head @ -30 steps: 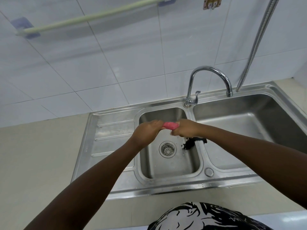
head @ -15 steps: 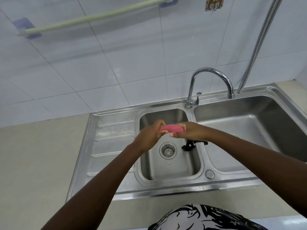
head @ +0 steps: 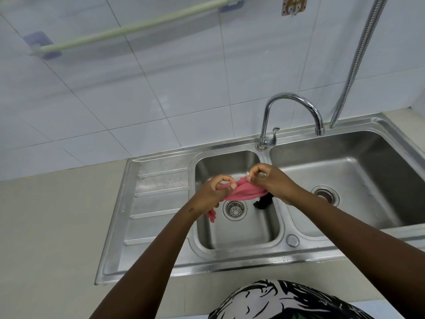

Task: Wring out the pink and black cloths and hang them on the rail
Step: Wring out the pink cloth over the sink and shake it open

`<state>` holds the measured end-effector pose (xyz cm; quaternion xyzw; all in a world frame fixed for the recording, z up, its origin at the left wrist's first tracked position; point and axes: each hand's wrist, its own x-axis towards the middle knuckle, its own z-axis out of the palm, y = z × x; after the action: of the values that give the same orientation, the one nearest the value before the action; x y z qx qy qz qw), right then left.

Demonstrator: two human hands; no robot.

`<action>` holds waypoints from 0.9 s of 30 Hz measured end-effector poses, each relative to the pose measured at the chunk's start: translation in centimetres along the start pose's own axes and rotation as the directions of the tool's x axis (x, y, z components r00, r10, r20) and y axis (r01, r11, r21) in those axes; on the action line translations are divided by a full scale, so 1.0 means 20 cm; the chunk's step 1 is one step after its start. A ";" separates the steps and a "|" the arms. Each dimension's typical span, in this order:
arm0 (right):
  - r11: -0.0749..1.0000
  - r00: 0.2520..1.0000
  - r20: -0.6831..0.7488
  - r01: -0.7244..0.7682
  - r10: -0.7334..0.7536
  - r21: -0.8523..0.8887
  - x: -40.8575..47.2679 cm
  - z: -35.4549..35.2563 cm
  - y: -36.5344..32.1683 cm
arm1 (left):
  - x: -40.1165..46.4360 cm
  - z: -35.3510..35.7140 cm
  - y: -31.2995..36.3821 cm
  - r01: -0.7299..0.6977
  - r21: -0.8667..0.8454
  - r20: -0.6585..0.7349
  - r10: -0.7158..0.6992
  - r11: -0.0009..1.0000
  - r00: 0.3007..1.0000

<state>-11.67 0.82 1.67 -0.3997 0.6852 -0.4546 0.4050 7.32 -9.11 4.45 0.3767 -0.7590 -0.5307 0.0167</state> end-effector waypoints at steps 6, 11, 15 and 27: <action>0.983 0.992 0.125 0.023 0.000 -0.182 -0.01 0.01 -0.01 | 0.01 0.03 0.03 -0.073 0.079 -0.135 0.084 0.994 0.987; 0.982 0.999 0.027 0.050 -0.046 -0.183 -0.01 -0.02 -0.05 | 0.02 0.02 0.01 -0.017 0.024 -0.132 0.021 1.000 0.991; 0.969 0.993 -0.034 0.104 -0.114 -0.222 0.00 -0.01 -0.08 | 0.05 0.01 0.00 -0.015 -0.014 -0.130 0.013 1.000 0.991; 0.993 0.968 -0.237 0.053 -0.076 -0.102 0.04 -0.05 -0.16 | 0.09 -0.02 0.05 -0.089 0.076 -0.234 0.104 0.993 0.967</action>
<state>-12.22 -0.43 4.86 -0.3825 0.7369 -0.4794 0.2844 5.75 -10.30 4.75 0.4005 -0.7858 -0.4555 0.1209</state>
